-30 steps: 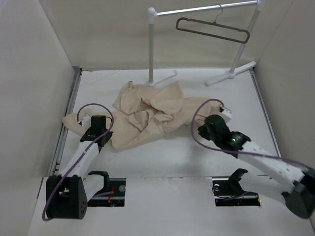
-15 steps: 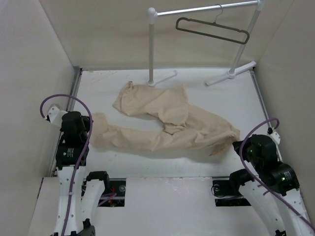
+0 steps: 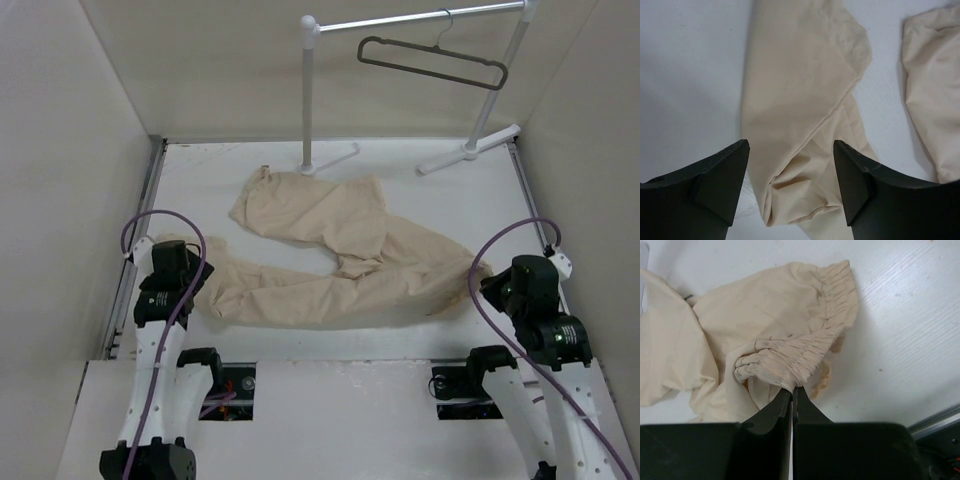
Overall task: Place the trousers on the hanger
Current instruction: Flatten out the trousers at the center of the board.
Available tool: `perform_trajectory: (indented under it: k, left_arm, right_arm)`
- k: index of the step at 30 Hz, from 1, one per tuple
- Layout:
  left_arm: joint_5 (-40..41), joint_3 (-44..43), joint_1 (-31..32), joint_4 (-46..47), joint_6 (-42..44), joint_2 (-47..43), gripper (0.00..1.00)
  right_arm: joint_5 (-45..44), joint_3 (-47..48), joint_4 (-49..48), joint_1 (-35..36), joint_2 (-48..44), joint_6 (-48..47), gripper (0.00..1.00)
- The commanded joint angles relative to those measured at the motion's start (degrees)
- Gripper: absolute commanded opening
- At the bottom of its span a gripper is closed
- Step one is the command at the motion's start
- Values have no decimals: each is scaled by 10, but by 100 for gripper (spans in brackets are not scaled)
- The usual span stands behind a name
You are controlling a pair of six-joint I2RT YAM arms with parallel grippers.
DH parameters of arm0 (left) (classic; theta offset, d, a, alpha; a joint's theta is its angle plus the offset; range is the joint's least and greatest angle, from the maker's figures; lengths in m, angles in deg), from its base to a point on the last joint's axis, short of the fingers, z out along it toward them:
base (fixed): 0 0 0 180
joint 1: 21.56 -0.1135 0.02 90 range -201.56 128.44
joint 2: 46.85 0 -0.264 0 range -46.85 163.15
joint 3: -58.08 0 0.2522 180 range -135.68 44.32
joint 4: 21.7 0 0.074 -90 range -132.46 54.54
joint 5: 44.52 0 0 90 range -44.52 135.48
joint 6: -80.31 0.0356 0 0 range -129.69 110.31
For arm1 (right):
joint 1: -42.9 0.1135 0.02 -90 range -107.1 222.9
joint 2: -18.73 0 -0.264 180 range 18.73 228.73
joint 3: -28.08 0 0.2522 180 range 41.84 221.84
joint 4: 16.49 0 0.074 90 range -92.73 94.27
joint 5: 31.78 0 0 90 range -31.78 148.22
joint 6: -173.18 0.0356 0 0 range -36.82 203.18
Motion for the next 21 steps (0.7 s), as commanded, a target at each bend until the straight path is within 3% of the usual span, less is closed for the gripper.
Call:
perform_trajectory:
  k: [1,5,8,11,14,15,21]
  left_arm:
    - [-25,4,-22,66,-26,40,66]
    - [-21,0,-79,92,-44,83,64]
    - [-40,-27,-79,155,-37,159,63]
    - [-52,-84,-5,193,-22,250,54]
    - [-9,-139,85,200,30,329,44]
    - [18,-159,119,193,65,364,44]
    - [91,-203,149,167,128,472,51]
  right_arm:
    - [-47,60,-80,-17,22,-28,0]
    - [-14,47,-91,20,31,0,0]
    - [10,-15,-95,39,-8,22,0]
    - [30,-63,-93,63,-36,29,1]
    - [14,-55,-102,89,-21,30,2]
    - [20,-57,-107,94,-9,30,2]
    - [36,-65,-126,101,-6,34,3]
